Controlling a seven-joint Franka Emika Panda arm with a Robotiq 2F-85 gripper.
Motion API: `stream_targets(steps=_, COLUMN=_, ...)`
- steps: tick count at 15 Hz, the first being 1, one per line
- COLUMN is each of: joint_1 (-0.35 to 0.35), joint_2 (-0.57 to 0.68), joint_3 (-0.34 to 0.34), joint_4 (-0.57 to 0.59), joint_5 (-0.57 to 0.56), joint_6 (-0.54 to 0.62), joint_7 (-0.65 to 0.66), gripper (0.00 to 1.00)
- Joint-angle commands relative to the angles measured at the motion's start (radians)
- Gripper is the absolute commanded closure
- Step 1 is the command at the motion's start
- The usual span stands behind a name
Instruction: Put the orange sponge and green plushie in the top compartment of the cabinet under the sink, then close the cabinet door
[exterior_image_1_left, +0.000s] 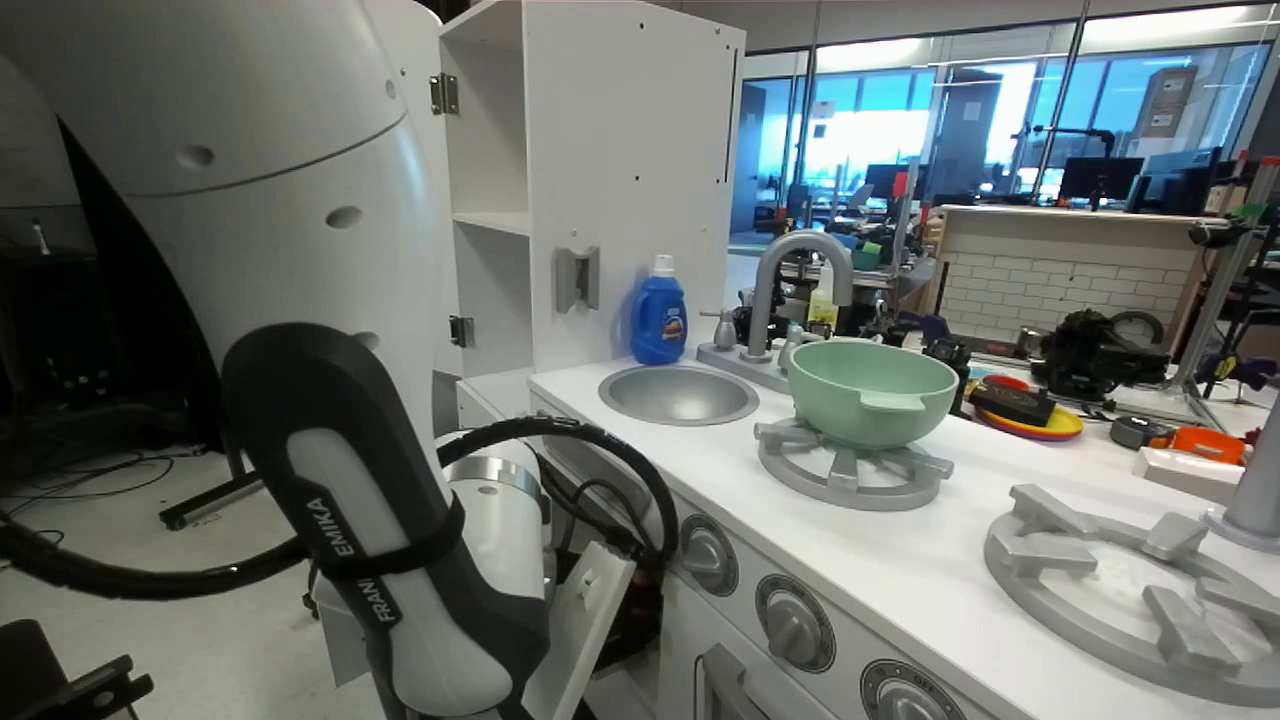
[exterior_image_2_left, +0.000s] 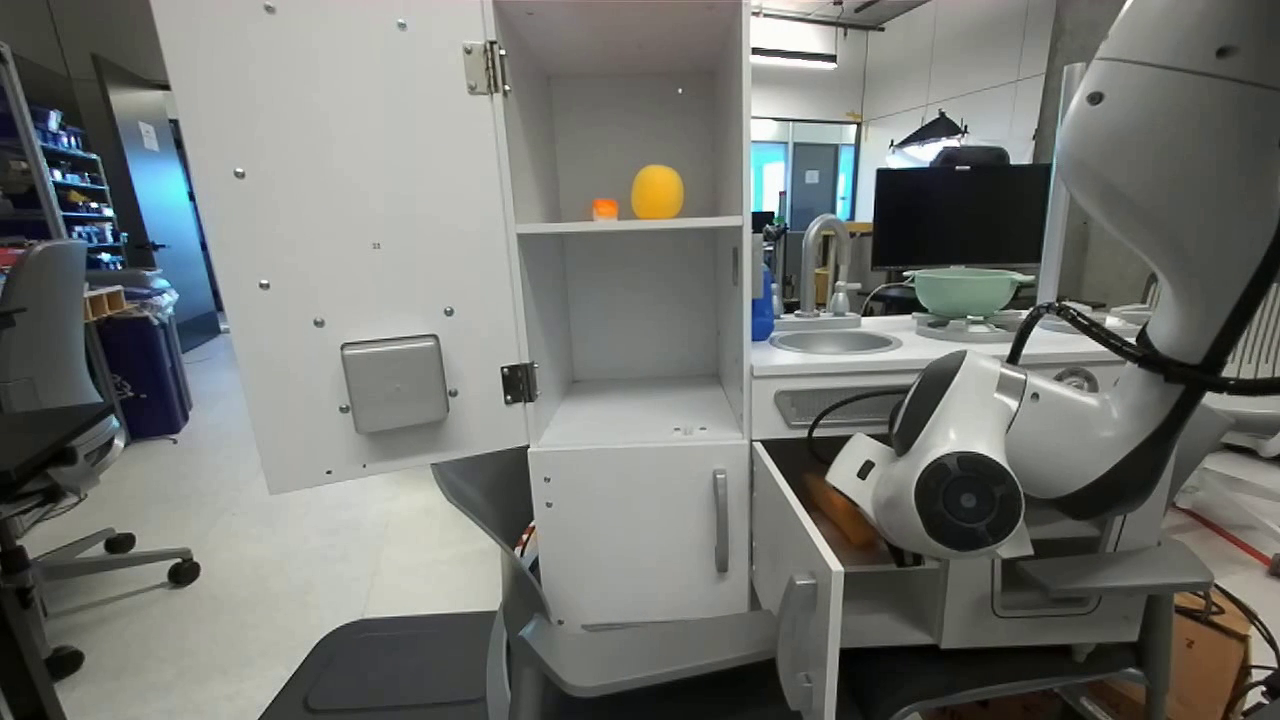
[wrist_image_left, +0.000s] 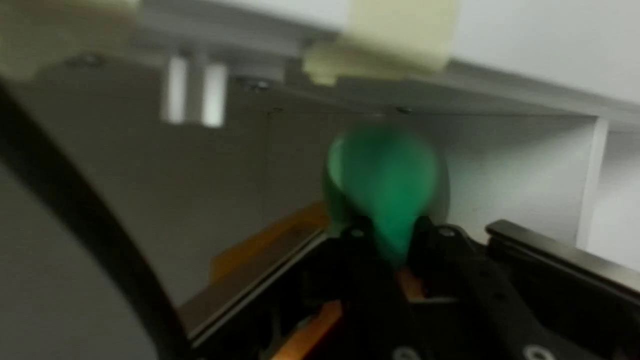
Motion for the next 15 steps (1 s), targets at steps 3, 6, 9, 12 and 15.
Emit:
stream_targets(steps=3, joint_1=0.003, joint_2=0.062, joint_3=0.019, joint_4=0.077, joint_5=0.011, joint_6=-0.015, joint_7=-0.015, gripper=0.35)
stream_targets(steps=6, joint_1=0.010, joint_2=0.048, joint_3=0.026, joint_4=0.061, joint_5=0.022, joint_6=-0.007, joint_7=-0.025, gripper=0.14)
stream_targets(steps=9, joint_1=0.013, joint_2=0.012, joint_3=0.028, joint_4=0.022, joint_5=0.047, joint_6=0.004, joint_7=-0.057, gripper=0.00)
stream_targets(steps=12, joint_1=0.009, joint_2=-0.049, joint_3=0.019, joint_4=-0.055, joint_5=0.090, joint_6=0.009, joint_7=-0.107, gripper=0.00)
stream_targets(steps=15, joint_1=0.026, joint_2=-0.086, joint_3=0.027, joint_4=-0.112, joint_5=0.219, joint_6=0.000, joint_7=-0.247, gripper=0.00)
